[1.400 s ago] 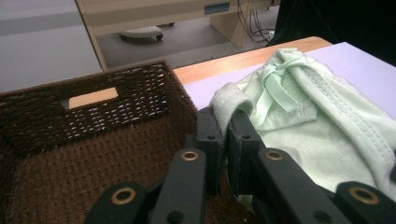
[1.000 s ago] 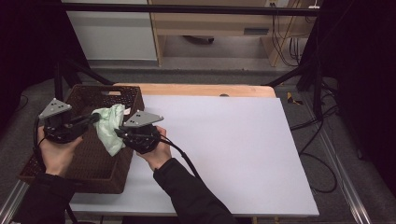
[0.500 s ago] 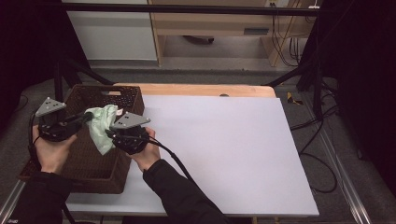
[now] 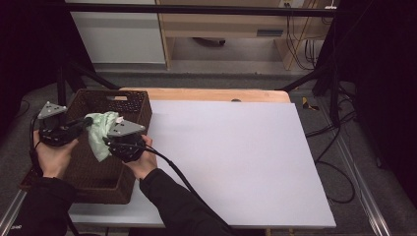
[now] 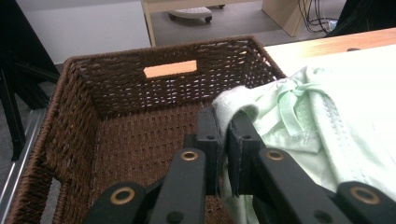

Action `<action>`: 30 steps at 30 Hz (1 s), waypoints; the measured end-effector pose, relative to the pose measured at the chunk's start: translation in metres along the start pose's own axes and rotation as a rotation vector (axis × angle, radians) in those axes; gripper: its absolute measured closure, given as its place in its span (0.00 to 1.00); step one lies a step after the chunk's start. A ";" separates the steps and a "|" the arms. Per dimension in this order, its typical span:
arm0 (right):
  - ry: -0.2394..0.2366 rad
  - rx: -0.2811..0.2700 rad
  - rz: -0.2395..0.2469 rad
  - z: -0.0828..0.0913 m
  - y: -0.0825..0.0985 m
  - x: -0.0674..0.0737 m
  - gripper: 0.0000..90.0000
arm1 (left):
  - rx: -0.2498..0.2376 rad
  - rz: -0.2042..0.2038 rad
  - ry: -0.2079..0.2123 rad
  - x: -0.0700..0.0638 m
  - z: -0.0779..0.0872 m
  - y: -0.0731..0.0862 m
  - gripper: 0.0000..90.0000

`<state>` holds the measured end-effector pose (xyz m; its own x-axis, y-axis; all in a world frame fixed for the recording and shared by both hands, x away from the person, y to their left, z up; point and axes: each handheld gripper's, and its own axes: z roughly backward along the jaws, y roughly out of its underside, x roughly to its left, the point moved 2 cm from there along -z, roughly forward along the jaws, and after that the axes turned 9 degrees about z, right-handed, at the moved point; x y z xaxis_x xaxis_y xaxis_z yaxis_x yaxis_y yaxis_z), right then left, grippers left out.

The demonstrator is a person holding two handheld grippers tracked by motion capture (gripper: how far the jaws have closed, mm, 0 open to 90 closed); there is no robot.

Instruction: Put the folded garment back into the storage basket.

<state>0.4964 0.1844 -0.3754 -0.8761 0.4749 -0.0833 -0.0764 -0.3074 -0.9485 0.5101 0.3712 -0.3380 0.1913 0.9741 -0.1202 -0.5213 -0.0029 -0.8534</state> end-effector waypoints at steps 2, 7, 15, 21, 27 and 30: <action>0.004 0.002 -0.005 -0.004 0.001 0.001 0.95 | 0.004 0.006 -0.003 0.003 -0.003 0.002 0.93; 0.001 0.015 -0.016 -0.013 0.003 0.003 0.95 | 0.019 0.001 -0.018 0.008 -0.009 0.006 0.93; -0.009 0.036 -0.035 -0.022 0.009 0.007 0.95 | 0.049 -0.019 -0.028 0.010 -0.017 0.014 0.93; -0.007 0.057 -0.043 -0.024 0.015 0.005 0.94 | 0.061 -0.023 -0.028 0.011 -0.020 0.016 0.93; -0.005 0.066 -0.039 -0.024 0.017 0.005 0.94 | 0.074 -0.023 -0.028 0.010 -0.022 0.017 0.93; -0.005 0.074 -0.036 -0.025 0.018 0.005 0.92 | 0.099 -0.018 -0.027 0.010 -0.025 0.018 0.90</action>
<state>0.5022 0.2017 -0.4006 -0.8745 0.4827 -0.0480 -0.1428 -0.3508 -0.9255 0.5234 0.3750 -0.3675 0.1795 0.9796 -0.0905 -0.5977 0.0355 -0.8009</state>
